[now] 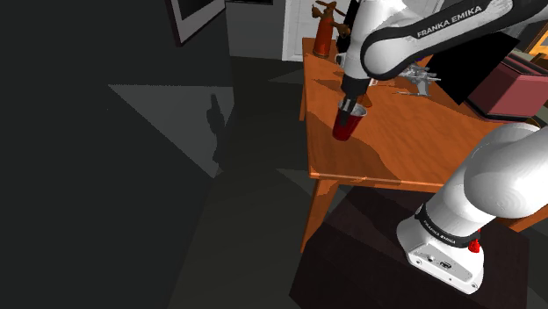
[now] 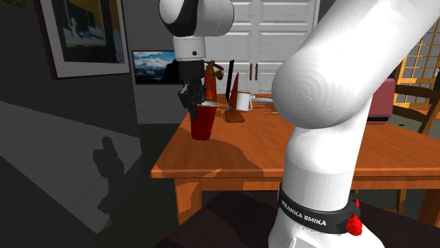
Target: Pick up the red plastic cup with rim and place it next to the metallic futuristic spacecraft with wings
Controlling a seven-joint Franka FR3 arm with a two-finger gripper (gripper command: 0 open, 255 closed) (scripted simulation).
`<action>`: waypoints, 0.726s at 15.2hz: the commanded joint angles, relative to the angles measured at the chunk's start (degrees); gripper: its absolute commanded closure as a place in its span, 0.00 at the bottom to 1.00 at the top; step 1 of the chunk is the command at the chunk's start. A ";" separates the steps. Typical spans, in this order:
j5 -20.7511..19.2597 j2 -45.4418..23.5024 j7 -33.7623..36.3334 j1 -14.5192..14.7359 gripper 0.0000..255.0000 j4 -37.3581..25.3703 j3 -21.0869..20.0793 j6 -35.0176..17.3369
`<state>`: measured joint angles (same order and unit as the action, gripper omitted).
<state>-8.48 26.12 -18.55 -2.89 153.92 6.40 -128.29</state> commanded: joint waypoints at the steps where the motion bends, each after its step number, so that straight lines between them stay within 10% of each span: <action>1: 0.12 1.02 -0.20 0.01 1.00 -0.98 -0.04 2.00; 11: 0.75 4.73 -0.80 0.22 1.00 -6.24 -0.51 10.96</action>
<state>-7.82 30.66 -19.34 -2.73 148.48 5.98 -118.34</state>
